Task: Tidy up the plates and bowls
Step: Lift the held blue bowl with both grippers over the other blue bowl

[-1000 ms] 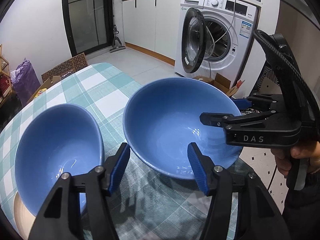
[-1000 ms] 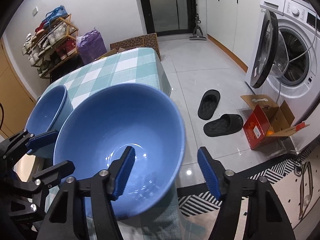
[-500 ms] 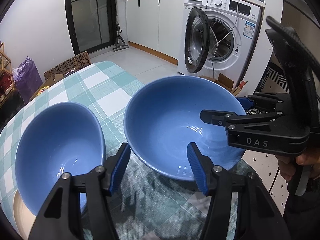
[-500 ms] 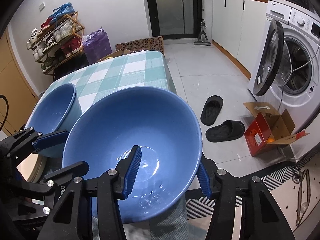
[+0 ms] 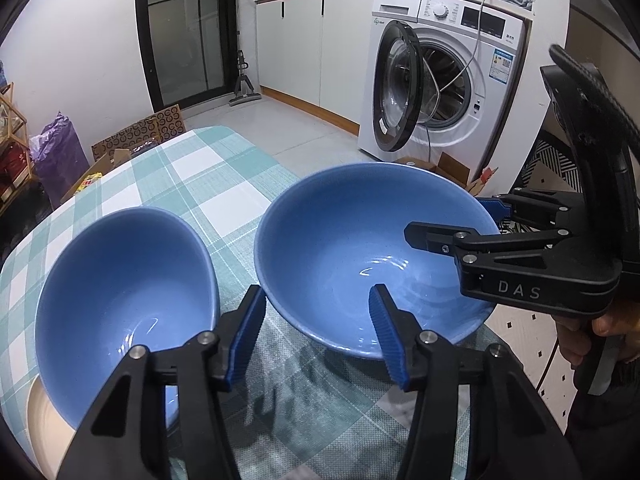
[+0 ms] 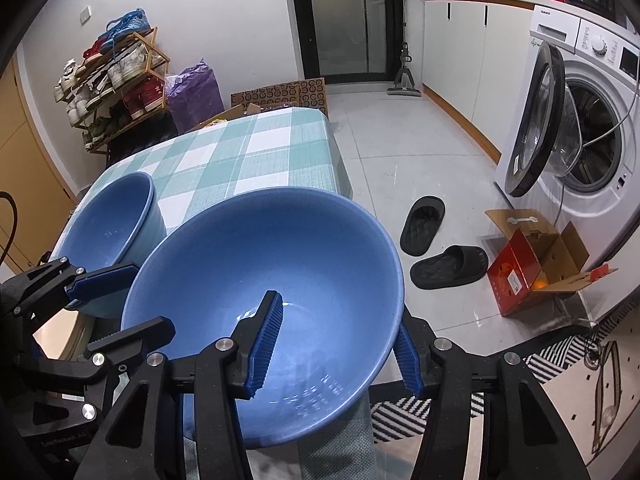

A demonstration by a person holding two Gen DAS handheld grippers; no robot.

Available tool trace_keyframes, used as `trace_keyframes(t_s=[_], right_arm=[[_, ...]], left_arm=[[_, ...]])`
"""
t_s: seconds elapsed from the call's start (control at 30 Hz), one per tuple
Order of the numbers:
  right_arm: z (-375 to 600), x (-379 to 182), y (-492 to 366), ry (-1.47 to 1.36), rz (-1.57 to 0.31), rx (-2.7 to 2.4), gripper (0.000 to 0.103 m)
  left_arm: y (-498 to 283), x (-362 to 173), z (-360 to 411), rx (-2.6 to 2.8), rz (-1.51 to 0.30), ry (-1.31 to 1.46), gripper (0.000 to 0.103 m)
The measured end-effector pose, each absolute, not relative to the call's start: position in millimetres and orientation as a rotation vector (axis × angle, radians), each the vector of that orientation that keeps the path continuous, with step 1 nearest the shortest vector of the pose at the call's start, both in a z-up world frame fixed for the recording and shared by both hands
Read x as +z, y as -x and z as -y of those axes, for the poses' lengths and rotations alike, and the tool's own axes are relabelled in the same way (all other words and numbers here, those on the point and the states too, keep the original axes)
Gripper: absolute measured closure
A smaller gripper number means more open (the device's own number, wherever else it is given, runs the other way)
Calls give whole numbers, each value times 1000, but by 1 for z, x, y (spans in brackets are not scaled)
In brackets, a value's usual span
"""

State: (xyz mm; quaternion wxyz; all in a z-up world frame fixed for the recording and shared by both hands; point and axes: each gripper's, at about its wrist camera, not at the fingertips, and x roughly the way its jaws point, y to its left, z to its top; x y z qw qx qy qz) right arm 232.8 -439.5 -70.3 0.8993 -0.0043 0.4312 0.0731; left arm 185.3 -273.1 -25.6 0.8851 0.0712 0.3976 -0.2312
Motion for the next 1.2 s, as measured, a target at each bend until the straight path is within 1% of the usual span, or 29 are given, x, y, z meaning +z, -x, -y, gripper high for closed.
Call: trace_keyframes(t_s=[1.2], right_arm=[[402, -30, -213, 38, -773, 193, 49]], left_arm=[[-174, 7, 231, -437, -734, -83, 50]])
